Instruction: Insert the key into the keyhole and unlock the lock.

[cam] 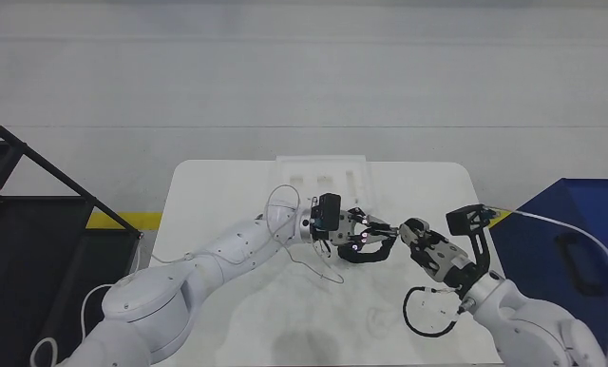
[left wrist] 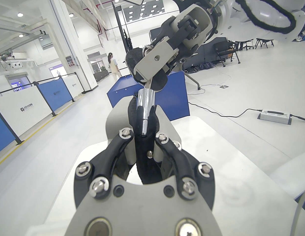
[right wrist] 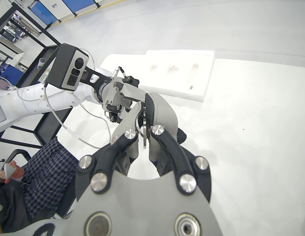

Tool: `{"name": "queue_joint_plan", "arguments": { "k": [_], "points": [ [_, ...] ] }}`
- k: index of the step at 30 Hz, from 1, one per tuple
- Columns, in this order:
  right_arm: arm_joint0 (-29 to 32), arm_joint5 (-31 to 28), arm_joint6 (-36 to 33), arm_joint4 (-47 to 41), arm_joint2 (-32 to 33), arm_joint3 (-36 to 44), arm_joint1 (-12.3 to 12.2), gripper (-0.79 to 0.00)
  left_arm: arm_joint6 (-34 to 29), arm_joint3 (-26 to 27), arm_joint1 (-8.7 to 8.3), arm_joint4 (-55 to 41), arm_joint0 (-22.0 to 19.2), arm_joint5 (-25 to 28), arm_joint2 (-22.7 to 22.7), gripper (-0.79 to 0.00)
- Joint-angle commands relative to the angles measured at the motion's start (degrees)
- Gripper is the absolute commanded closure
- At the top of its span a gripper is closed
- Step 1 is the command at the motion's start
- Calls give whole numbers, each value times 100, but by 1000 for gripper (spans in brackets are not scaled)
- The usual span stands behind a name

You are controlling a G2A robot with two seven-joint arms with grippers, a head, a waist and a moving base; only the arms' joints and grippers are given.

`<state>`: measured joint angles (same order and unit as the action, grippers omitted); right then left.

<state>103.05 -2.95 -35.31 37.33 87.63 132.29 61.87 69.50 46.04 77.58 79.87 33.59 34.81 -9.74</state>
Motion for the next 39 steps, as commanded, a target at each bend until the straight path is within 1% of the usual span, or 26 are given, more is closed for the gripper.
{"name": "queue_joint_plan", "arguments": {
  "k": [1, 10, 22, 29, 33, 36, 39],
  "points": [
    [-29, -10, -41, -55, -2, -18, -1, 0, -6, 46, -19, -72, 15, 7, 0, 0],
    [-208, -149, -298, -528, 107, -164, -15, 0, -94, 254, -116, -171, 56, 95, 0, 0],
    [-372, -143, -552, -617, 47, -281, -36, 0, -118, 410, -214, -286, 78, 119, 0, 0],
    [-403, -183, -510, -788, 139, -311, -44, 0, -144, 387, -281, -434, 78, 145, 0, 0],
    [-359, -244, -519, -952, 300, -314, -56, 0, -218, 509, -440, -627, 38, 219, 0, 0],
    [-343, -284, -520, -1067, 420, -359, -64, 0, -294, 685, -639, -777, -2, 295, 0, 0],
    [-370, -369, -587, -1085, 479, -445, -77, 0, -387, 918, -872, -921, -35, 388, 0, 0]
  ]
}}
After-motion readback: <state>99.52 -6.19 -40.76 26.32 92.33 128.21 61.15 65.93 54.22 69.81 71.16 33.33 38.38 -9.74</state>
